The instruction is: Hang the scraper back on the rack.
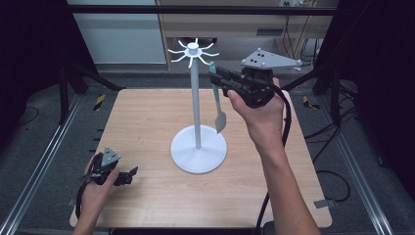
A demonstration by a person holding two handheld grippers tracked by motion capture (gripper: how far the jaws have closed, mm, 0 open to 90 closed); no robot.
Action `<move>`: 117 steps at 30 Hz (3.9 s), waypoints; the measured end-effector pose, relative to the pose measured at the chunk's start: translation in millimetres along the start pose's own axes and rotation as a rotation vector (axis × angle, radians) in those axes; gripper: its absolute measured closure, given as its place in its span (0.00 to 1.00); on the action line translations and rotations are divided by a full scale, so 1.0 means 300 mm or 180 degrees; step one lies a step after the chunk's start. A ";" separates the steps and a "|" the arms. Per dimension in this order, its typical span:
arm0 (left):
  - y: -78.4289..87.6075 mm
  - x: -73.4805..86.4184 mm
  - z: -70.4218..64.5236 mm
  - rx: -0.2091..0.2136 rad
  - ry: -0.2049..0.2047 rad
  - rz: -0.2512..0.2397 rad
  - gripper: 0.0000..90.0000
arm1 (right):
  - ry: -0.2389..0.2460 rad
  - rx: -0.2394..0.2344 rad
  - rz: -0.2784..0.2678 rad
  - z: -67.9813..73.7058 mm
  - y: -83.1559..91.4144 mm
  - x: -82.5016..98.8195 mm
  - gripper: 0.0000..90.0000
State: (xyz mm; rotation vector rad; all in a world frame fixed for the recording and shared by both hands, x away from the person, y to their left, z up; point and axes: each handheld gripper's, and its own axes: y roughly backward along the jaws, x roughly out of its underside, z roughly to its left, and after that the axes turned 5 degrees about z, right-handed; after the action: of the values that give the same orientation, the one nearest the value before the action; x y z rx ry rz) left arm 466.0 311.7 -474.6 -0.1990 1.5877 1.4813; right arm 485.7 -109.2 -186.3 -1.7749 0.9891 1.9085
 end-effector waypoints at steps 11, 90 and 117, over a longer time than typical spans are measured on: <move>0.000 0.000 0.000 0.0009 -0.0004 0.0007 0.04 | 0.0012 0.0013 0.0081 0.003 -0.029 -0.011 0.83; -0.008 0.000 -0.008 0.0035 -0.0034 0.0066 0.04 | -0.0119 0.0535 0.0324 -0.042 0.031 0.128 0.59; -0.010 0.002 -0.008 0.0042 -0.0038 0.0083 0.04 | -0.0463 0.0987 0.0695 -0.127 0.043 0.523 0.14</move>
State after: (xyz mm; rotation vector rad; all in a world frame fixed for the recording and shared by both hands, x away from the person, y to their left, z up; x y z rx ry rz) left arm 466.5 309.2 -477.3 -0.1621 1.5955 1.4890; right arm 480.6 -176.0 -333.9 -1.3826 1.3851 1.8539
